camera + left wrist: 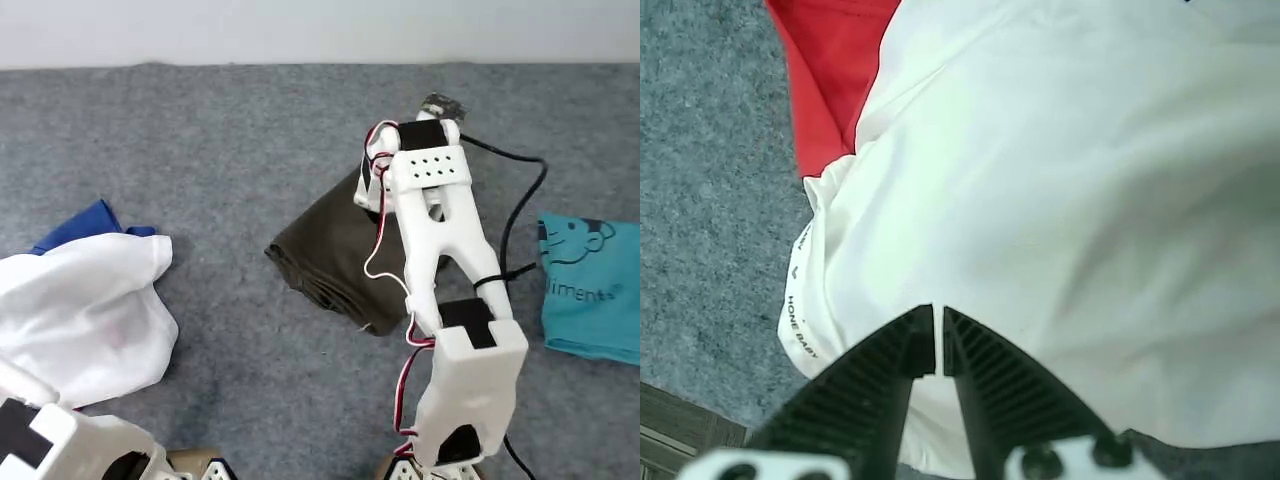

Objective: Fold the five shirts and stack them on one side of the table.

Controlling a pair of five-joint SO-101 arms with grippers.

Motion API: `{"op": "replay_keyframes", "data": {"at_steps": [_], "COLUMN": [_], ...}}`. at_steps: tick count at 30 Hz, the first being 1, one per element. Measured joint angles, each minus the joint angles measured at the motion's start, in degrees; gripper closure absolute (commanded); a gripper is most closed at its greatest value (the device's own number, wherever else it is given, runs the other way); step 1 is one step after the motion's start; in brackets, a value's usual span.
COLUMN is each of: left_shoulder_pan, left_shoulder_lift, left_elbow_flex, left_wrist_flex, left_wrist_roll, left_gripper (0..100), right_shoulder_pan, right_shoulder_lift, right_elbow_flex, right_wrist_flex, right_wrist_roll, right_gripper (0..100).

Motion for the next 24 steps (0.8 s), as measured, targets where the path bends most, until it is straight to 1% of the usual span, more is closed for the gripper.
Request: {"op": "replay_keyframes", "data": {"at_steps": [11,17,19,20,24], "left_shoulder_pan": [-0.97,-0.97,-0.97,-0.97,-0.97], "left_shoulder_lift": [0.00,0.00,0.00,0.00,0.00], "left_elbow_flex": [-8.70,-9.05,-9.05,-9.05,-9.05], "left_wrist_flex": [0.00,0.00,0.00,0.00,0.00], "left_wrist_roll": [-0.70,-0.79,-0.79,-0.79,-0.79], "left_gripper": [96,96,96,96,96], "right_shoulder_pan": [0.18,0.00,0.00,0.00,0.09], "right_shoulder_lift": [16.35,20.84,21.36,21.54,21.54], "right_elbow_flex": [0.00,-2.99,-4.04,-4.48,-4.92], "right_wrist_flex": [-11.25,-13.19,-12.57,-12.31,-11.52], "right_wrist_roll": [-9.32,-9.85,-9.85,-9.85,-9.85], "right_gripper": [52.7,53.9,60.3,65.3,89.4]}}
